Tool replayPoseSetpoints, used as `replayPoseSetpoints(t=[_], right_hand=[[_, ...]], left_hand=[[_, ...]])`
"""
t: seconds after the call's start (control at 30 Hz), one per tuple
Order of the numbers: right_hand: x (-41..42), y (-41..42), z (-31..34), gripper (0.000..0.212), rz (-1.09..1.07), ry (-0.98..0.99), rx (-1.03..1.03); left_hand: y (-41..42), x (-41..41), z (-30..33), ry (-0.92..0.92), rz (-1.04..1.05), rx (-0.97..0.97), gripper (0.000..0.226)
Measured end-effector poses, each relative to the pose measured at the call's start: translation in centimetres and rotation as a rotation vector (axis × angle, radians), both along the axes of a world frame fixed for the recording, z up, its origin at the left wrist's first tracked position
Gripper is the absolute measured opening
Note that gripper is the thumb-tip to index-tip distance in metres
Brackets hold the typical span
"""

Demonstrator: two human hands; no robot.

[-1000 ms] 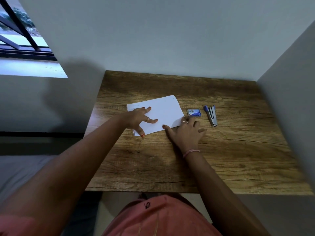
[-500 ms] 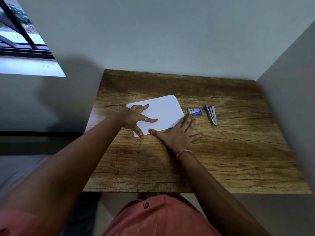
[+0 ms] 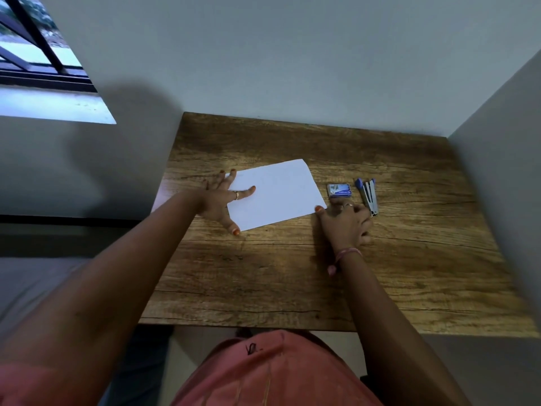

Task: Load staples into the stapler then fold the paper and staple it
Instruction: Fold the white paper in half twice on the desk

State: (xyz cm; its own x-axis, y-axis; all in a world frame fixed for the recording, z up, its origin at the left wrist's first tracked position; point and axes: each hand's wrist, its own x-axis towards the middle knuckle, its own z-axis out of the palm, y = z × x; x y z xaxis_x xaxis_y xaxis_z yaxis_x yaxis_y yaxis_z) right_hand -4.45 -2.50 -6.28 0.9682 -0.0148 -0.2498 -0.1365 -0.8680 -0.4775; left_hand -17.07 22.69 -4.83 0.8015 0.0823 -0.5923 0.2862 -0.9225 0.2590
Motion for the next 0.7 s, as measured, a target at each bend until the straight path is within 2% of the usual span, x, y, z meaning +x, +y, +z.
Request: replayPoseSetpoints(t=[0.2, 0.33, 0.4, 0.47, 0.53, 0.63, 0.7], right_hand=[[1.1, -0.1, -0.3, 0.027, -0.088, -0.036, 0.029], [0.7, 0.0, -0.4, 0.032, -0.055, -0.042, 0.033], [-0.2, 0.4, -0.3, 0.047, 0.016, -0.038, 0.073], [-1.1, 1.0, -0.1, 0.065, 0.147, -0.045, 0.029], [-1.4, 1.4, 0.1, 0.074, 0.203, -0.048, -0.018], [-0.4, 1.4, 0.4, 0.067, 0.182, -0.018, 0.005], [0.3, 1.4, 0.4, 0.052, 0.178, 0.012, 0.134]], left_hand=[[-0.2, 0.0, 0.2, 0.005, 0.015, -0.018, 0.116], [0.0, -0.2, -0.1, -0.029, 0.019, -0.028, 0.115], [0.0, -0.4, -0.4, -0.065, 0.03, -0.03, 0.113], [0.0, -0.6, -0.8, -0.107, 0.053, -0.044, 0.112], [0.0, -0.7, -1.0, -0.137, 0.079, -0.065, 0.111], [0.0, -0.7, -1.2, -0.148, 0.108, -0.079, 0.112], [0.0, -0.7, -1.2, -0.15, 0.116, -0.071, 0.112]])
